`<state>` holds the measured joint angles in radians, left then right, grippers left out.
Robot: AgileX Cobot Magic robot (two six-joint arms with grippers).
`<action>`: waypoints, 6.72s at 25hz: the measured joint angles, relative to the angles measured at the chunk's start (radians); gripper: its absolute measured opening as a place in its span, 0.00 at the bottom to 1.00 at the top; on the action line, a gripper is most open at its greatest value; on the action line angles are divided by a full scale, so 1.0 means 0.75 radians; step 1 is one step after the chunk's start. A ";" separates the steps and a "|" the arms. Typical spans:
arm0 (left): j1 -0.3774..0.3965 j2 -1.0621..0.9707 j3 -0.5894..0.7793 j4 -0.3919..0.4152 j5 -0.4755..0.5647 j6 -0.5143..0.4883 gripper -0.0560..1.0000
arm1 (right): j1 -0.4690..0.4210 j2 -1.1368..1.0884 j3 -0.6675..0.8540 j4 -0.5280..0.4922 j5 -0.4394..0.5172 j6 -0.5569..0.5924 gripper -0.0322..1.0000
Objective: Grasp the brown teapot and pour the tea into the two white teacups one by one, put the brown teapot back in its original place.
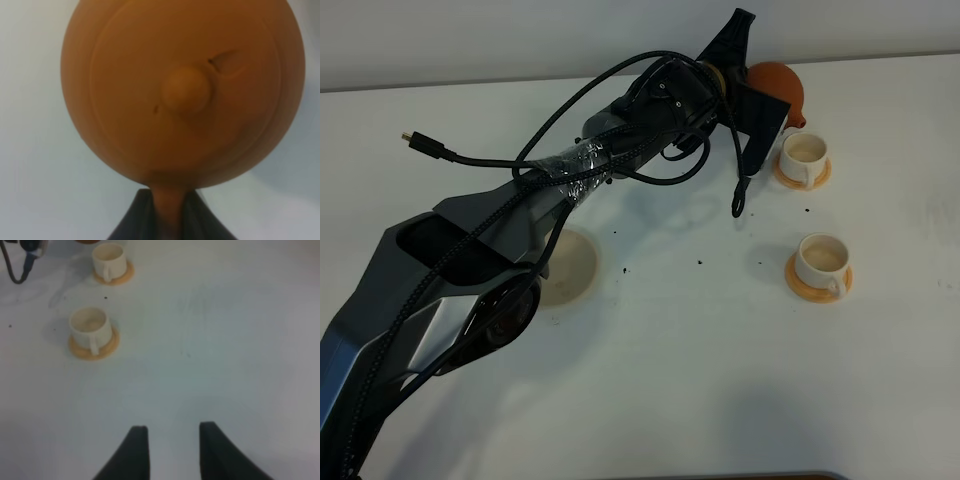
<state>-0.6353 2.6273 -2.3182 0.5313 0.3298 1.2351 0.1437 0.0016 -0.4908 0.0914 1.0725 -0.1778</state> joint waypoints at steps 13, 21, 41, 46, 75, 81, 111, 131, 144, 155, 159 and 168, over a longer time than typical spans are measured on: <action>0.000 0.000 0.000 -0.001 -0.043 0.212 0.16 | 0.000 0.000 0.000 0.000 0.000 0.000 0.26; 0.000 0.016 0.000 -0.004 -0.087 0.290 0.16 | 0.000 0.000 0.000 0.000 0.000 0.000 0.26; -0.013 0.018 0.000 0.035 -0.213 0.409 0.16 | 0.000 0.000 0.000 0.000 0.000 0.000 0.26; -0.013 0.018 0.000 0.058 -0.251 0.411 0.16 | 0.000 0.000 0.000 0.000 0.000 0.000 0.26; -0.008 0.018 0.000 0.109 -0.286 0.413 0.16 | 0.000 0.000 0.000 0.000 0.000 0.000 0.26; 0.002 0.018 0.000 0.109 -0.293 0.413 0.16 | 0.000 0.000 0.000 0.000 0.000 0.000 0.26; 0.005 0.023 0.000 0.213 -0.373 0.412 0.16 | 0.000 0.000 0.000 0.000 0.000 0.000 0.26; 0.005 0.062 0.000 0.122 -0.371 0.403 0.16 | 0.000 0.000 0.000 0.000 0.000 0.000 0.26; 0.029 0.021 0.000 -0.224 -0.185 0.403 0.16 | 0.000 0.000 0.000 0.000 0.000 0.017 0.26; 0.038 -0.019 0.000 -0.346 0.046 0.135 0.16 | 0.000 0.000 0.000 0.000 0.000 0.018 0.26; 0.043 -0.081 0.000 -0.346 0.229 -0.026 0.16 | 0.000 0.000 0.000 0.000 0.000 0.018 0.26; 0.022 -0.204 0.000 -0.482 0.643 -0.369 0.16 | 0.000 0.000 0.000 0.000 0.000 0.022 0.26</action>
<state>-0.6187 2.4746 -2.3182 0.1701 0.8117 0.9586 0.1437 0.0016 -0.4908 0.0914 1.0725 -0.1616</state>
